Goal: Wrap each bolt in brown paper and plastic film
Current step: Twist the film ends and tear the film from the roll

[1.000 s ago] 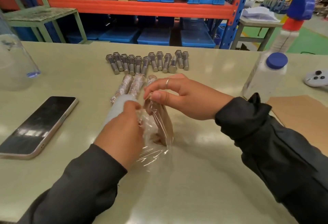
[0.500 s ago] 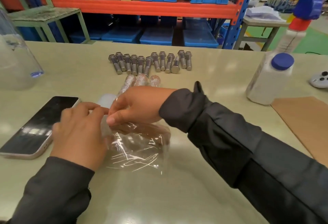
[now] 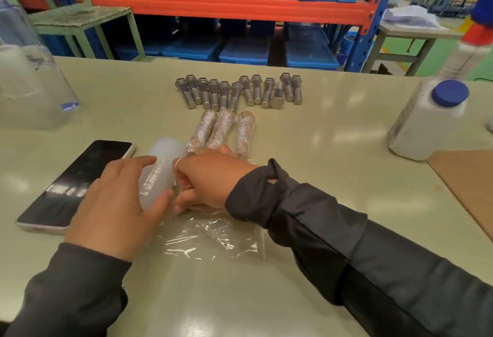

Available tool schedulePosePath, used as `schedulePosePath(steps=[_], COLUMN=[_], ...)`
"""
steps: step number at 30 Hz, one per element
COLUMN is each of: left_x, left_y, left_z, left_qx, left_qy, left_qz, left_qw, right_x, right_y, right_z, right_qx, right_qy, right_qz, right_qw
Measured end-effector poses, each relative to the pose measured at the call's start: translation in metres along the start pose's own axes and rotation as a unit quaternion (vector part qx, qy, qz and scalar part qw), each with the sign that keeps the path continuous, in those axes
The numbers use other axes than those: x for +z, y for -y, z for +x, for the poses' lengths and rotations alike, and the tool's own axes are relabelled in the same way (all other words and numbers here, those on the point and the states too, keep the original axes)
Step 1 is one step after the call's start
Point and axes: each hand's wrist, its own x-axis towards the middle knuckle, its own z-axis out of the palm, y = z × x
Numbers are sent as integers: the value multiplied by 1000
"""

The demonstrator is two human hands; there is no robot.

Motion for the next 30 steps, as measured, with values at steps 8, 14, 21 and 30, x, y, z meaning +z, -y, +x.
schedulePosePath(steps=[8,14,21,30], left_x=[-1,-6,-2,-24], left_y=[10,-8,-28,-20], left_z=[7,9,2,15], left_qx=[-33,-32,68,-52], left_qy=[-61,-64,-139,-20], left_qz=[-131,-260,-91,-354], left_qw=[989,963,984,933], right_x=[-5,-17,-12,-3], right_y=[-15,-23,-20,-11], right_z=[-16,-38,-39,-38], right_qx=[5,106,158,143], right_qy=[-94,-133,-38,-28], right_qz=[74,357,487,371], right_qw=[993,919,858,917])
